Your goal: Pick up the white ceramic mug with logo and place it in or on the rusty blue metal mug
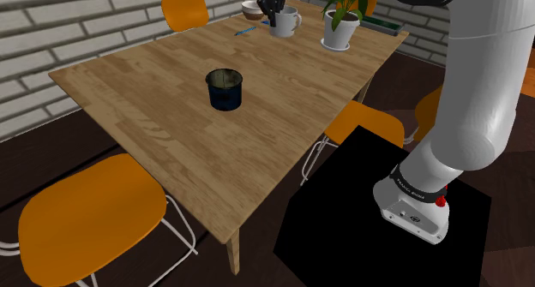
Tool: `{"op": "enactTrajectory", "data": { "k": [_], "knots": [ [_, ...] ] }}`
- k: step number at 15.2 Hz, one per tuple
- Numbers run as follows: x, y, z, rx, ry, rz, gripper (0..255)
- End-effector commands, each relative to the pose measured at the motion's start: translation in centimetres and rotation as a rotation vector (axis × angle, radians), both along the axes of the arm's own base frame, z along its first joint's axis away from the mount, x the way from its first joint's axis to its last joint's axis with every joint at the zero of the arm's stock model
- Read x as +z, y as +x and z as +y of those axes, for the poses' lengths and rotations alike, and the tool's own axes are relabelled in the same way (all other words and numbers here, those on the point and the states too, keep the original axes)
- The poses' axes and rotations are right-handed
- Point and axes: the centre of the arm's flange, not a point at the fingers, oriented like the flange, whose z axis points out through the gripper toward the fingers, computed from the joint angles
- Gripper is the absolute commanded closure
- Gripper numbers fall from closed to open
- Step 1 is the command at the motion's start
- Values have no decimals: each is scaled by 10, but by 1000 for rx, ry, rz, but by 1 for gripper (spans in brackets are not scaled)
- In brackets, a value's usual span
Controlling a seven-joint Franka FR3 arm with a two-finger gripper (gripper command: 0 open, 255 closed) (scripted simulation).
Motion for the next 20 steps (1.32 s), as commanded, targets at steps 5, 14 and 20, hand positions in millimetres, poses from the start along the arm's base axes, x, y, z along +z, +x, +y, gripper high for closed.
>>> {"op": "enactTrajectory", "data": {
  "k": [5, 14, 20],
  "knots": [
    [4, -4, 75, 0, 0, 0, 255],
    [9, -13, 194, 0, 0, 0, 255],
    [12, -18, 273, 0, 0, 0, 255]
  ]
}}
